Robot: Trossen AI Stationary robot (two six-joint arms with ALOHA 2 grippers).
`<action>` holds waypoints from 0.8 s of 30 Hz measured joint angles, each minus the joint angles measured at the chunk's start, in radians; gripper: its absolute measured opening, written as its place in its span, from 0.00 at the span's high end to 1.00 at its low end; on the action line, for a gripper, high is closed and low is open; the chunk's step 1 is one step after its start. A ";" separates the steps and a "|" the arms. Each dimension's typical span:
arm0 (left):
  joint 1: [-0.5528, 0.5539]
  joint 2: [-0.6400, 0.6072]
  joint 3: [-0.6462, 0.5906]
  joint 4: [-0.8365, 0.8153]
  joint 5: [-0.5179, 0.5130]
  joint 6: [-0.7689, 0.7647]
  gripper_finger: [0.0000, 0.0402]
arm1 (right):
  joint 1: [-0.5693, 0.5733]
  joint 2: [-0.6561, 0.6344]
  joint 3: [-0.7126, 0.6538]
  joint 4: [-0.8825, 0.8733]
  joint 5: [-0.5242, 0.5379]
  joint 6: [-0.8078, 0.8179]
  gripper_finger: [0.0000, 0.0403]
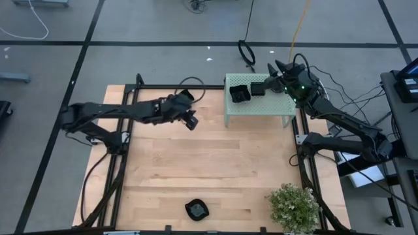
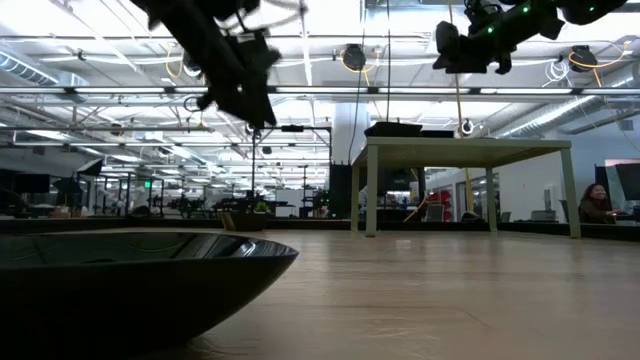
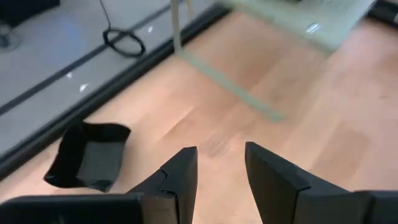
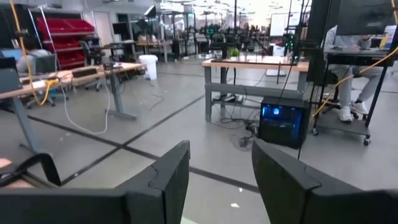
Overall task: Pick & Place Mini shaped plates
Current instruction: Stack the black distorted square plate on top of the distorted square plate on the shelf
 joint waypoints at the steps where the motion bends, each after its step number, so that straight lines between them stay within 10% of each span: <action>1: 0.020 0.023 0.000 0.002 0.012 0.012 0.66 | 0.000 0.000 0.000 0.004 0.000 0.001 0.59; 24: 0.419 0.402 0.002 0.062 0.196 0.105 0.66 | 0.000 0.005 0.000 -0.036 -0.004 0.002 0.59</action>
